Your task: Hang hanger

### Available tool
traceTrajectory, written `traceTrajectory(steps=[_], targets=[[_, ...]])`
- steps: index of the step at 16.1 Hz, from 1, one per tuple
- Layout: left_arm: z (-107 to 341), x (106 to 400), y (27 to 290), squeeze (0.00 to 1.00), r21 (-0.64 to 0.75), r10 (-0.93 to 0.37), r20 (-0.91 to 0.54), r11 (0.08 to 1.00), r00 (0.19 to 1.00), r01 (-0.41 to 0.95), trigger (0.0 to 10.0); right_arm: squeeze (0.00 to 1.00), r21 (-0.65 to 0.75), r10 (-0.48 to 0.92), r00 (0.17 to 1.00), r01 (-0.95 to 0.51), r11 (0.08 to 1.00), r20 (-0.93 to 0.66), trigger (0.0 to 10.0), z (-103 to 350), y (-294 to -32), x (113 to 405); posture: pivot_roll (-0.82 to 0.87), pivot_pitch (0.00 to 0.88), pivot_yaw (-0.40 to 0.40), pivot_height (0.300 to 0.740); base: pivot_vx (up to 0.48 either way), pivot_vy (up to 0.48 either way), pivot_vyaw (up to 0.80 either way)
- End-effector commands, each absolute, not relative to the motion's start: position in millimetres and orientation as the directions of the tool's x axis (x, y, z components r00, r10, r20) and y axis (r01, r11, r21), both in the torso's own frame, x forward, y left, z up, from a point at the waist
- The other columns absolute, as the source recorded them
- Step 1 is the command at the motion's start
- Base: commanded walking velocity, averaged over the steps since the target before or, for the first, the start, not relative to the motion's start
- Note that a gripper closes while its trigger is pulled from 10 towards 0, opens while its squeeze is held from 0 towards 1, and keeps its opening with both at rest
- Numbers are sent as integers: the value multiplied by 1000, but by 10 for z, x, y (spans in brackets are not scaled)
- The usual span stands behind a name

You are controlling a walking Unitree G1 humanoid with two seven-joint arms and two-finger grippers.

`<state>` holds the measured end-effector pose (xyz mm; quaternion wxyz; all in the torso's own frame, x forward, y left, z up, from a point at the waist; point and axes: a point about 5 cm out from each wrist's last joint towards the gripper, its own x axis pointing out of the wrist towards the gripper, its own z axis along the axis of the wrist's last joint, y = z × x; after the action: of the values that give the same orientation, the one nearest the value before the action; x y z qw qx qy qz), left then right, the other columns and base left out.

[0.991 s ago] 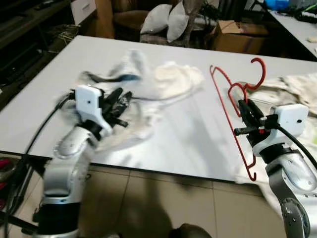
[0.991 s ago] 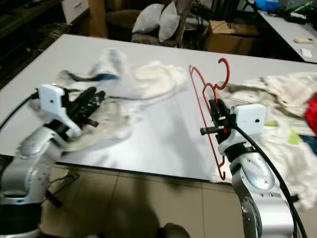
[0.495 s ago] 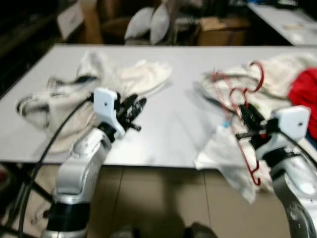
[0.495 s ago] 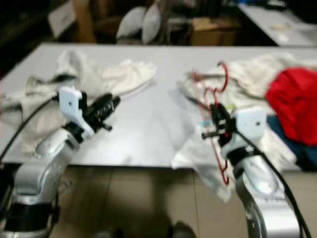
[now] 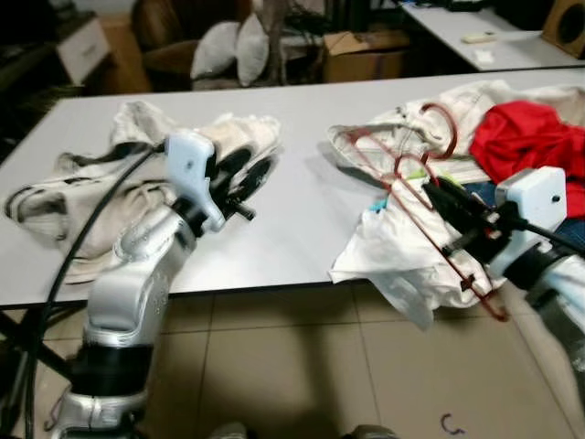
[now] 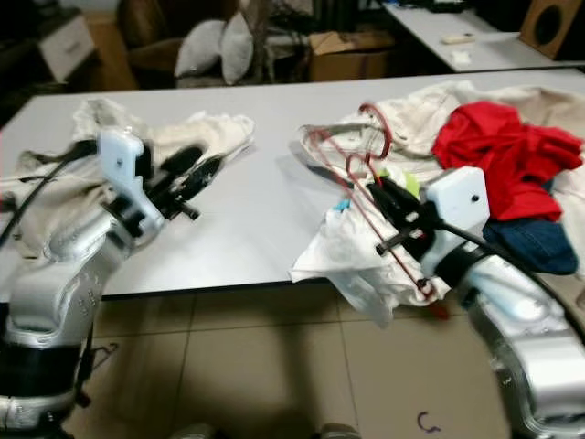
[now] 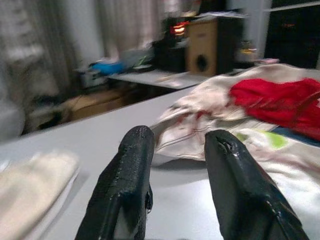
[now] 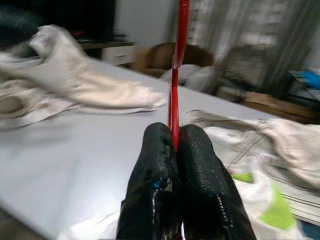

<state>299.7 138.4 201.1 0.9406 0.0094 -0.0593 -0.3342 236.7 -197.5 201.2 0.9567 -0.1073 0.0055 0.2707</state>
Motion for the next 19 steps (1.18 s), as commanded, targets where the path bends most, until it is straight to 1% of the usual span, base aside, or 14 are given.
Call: traceTrajectory(steps=[1,2,3,4,5,7,10,11,13,14,16,17,18,19], targets=[[2085,3010,1417,1000,102,-684,95,729,723,676,10000,0,-213,620,781,-619,756,-74,10000,2084,-1928,2378,-175,0,30,740,0,0,0],[2139,3014,1413,1000,122,-717,96,697,691,706,10000,0,-227,657,748,-658,718,-95,10000,2099,-1937,2380,-176,0,32,740,0,0,0],[2235,3008,1406,1000,145,-773,97,634,627,759,10000,0,-243,705,698,-711,660,-128,10000,2127,-1966,2388,-176,0,32,740,0,0,0],[2354,2995,1394,1000,166,-837,85,546,540,821,10000,0,-265,745,648,-754,601,-157,10000,2177,-2033,2421,-171,0,28,740,0,0,0],[2444,2974,1366,1000,177,-892,53,452,450,874,10000,0,-276,768,620,-775,569,-159,10000,2236,-2073,2458,-171,0,28,740,0,0,0],[2531,2955,1268,1000,195,-954,-18,291,300,937,10000,0,-304,831,530,-831,467,-172,10000,2307,-2026,2465,-159,0,19,740,0,0,0],[2528,3010,1154,1000,214,-978,-113,149,176,965,10000,0,-371,876,446,-857,358,-185,10000,2392,-1943,2492,-158,0,25,740,0,0,0],[2515,3025,1103,0,193,-985,-115,106,130,975,10000,0,-411,881,428,-853,321,-201,10000,2412,-1909,2510,-157,0,28,740,0,0,0],[2463,3052,1037,0,167,-989,-125,62,83,984,10000,0,-457,891,396,-849,264,-221,10000,2437,-1849,2512,-160,0,38,740,0,0,0],[2424,3082,1012,0,164,-987,-135,59,81,985,10000,0,-476,894,384,-846,240,-231,10000,2446,-1827,2507,-163,0,47,740,0,0,0],[2343,3113,959,0,131,-989,-143,20,38,991,10000,0,-516,894,378,-830,213,-239,10000,2492,-1804,2505,-170,0,55,740,0,0,0],[2338,3109,953,0,114,-990,-137,1,16,993,6784,0,-528,896,378,-823,210,-233,10000,2518,-1800,2502,-175,0,66,740,0,0,0],[2338,3111,953,0,112,-991,-137,-4,12,994,6784,0,-532,896,378,-820,209,-231,10000,2525,-1800,2503,-175,0,66,740,0,0,0],[2343,3133,955,0,105,-992,-129,-3,10,994,0,0,-537,900,373,-819,204,-225,10000,2545,-1793,2498,-175,0,70,740,0,0,0]])
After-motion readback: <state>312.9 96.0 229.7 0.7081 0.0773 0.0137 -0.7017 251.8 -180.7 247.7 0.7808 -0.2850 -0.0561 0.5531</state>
